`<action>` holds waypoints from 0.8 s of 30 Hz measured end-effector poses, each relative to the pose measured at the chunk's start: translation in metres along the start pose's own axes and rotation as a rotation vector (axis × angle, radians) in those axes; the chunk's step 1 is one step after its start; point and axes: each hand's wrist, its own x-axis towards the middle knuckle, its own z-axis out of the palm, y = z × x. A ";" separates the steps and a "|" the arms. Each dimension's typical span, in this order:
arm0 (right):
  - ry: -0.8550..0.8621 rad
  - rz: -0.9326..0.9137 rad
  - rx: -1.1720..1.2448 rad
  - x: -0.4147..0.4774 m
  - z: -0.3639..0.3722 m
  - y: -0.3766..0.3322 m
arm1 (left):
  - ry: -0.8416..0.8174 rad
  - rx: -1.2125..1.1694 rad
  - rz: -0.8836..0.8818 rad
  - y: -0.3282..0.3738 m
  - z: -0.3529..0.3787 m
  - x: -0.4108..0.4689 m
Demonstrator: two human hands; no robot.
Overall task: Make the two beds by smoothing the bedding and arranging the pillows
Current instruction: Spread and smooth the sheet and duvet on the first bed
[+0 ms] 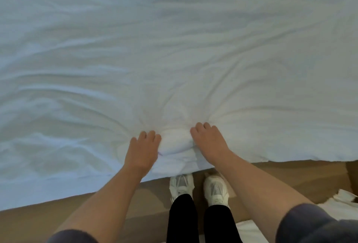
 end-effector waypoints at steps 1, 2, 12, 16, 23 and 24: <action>-0.031 -0.012 0.014 0.005 -0.003 -0.002 | 0.083 -0.030 0.007 -0.002 0.003 0.000; -0.054 -0.009 0.019 0.008 -0.003 -0.003 | 0.135 -0.071 0.038 -0.003 0.003 -0.001; -0.320 -0.026 -0.091 -0.022 -0.069 -0.041 | -0.197 -0.308 -0.053 -0.047 -0.013 -0.083; -0.188 -0.082 -0.090 -0.021 -0.112 -0.090 | -0.171 -0.295 -0.198 -0.116 -0.003 -0.139; -0.205 -0.116 -0.033 0.012 -0.154 -0.239 | -0.166 -0.227 -0.317 -0.265 0.051 -0.213; -0.205 -0.116 -0.006 0.023 -0.154 -0.264 | -0.157 -0.197 -0.331 -0.290 0.064 -0.217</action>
